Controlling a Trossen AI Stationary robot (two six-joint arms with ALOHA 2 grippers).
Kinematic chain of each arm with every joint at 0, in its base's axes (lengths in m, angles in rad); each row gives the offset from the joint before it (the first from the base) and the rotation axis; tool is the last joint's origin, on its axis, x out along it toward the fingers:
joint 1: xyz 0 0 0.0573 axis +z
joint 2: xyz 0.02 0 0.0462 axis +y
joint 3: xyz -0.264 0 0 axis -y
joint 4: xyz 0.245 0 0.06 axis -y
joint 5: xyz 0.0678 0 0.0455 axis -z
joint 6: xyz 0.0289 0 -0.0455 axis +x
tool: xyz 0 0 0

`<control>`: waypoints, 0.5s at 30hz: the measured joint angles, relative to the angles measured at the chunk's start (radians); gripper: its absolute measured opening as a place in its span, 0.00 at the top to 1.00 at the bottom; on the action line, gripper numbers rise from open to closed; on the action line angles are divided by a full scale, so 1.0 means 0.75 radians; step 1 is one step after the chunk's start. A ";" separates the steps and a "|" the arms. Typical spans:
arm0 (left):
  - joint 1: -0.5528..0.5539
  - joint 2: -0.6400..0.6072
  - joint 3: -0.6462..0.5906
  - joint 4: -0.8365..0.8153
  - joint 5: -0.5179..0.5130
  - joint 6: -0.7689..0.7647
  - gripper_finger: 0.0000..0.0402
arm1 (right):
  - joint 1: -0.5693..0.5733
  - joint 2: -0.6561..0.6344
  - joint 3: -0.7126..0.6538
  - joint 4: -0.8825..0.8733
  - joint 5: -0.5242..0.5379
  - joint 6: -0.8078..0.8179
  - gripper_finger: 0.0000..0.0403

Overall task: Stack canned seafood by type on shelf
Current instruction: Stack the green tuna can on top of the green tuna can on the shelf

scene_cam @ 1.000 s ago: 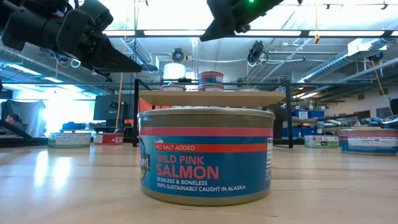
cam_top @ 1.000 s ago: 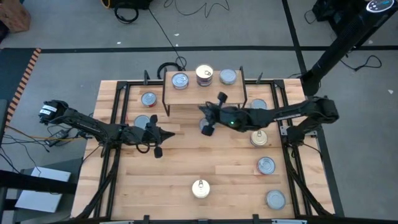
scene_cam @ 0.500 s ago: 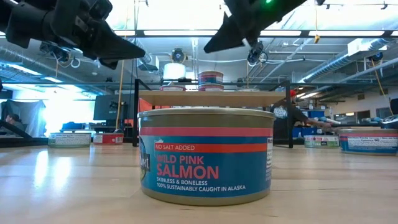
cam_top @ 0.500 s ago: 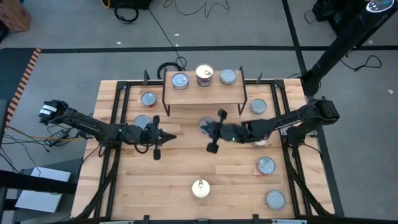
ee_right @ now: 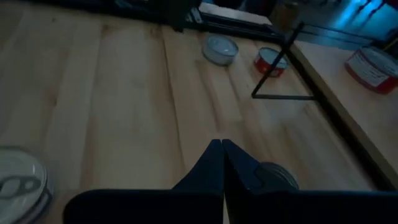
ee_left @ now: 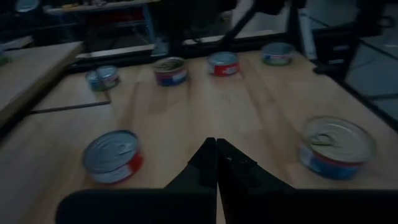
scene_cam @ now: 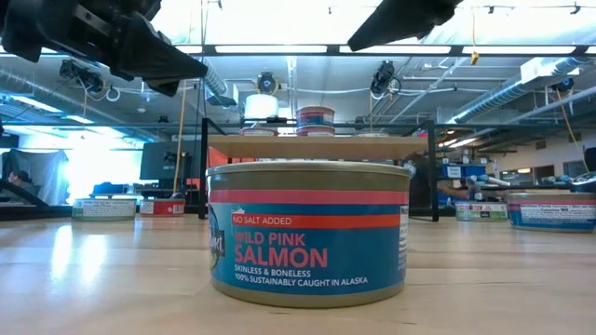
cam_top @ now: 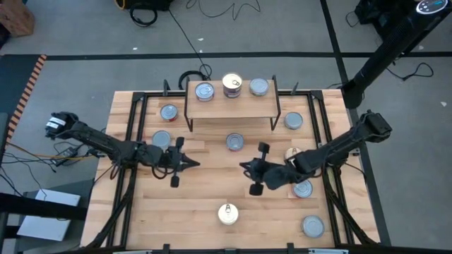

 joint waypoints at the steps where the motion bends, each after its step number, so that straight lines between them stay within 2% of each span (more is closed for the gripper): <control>1: -0.013 0.009 0.000 0.010 0.003 0.001 0.99 | 0.008 -0.007 0.000 -0.031 0.003 0.014 0.99; 5: -0.061 0.044 0.000 0.023 0.004 0.001 0.99 | 0.034 -0.016 0.001 -0.214 0.010 0.158 0.99; 7: -0.068 0.069 0.000 0.016 0.004 -0.005 0.99 | 0.048 -0.018 0.001 -0.335 0.056 0.272 1.00; 10: -0.074 0.103 0.000 0.029 0.003 -0.047 0.99 | 0.066 -0.039 0.001 -0.593 0.116 0.491 1.00; 15: -0.090 0.136 -0.001 0.052 0.000 -0.074 0.99 | -0.009 -0.092 0.001 -1.101 0.080 0.903 1.00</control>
